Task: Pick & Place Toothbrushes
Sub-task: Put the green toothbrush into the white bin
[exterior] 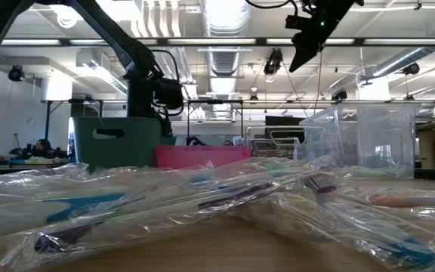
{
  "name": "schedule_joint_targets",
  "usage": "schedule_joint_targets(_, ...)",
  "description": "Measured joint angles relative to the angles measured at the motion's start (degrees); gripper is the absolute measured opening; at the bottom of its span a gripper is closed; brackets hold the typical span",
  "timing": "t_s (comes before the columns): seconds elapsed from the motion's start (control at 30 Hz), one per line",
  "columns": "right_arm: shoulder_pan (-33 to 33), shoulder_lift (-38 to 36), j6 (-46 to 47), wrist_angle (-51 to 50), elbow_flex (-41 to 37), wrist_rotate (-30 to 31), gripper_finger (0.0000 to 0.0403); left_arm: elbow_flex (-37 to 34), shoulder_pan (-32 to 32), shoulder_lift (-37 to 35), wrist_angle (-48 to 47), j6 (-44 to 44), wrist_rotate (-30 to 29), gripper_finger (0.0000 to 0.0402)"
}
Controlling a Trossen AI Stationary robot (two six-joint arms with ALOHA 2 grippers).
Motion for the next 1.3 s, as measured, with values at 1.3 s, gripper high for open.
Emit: schedule_joint_targets(1.3, -3.35, -0.55, -1.4, 1.03, -2.21, -7.26, 0.0008, 0.04, -1.49, 1.08, 1.7, 9.5, -10.49, 0.0025)
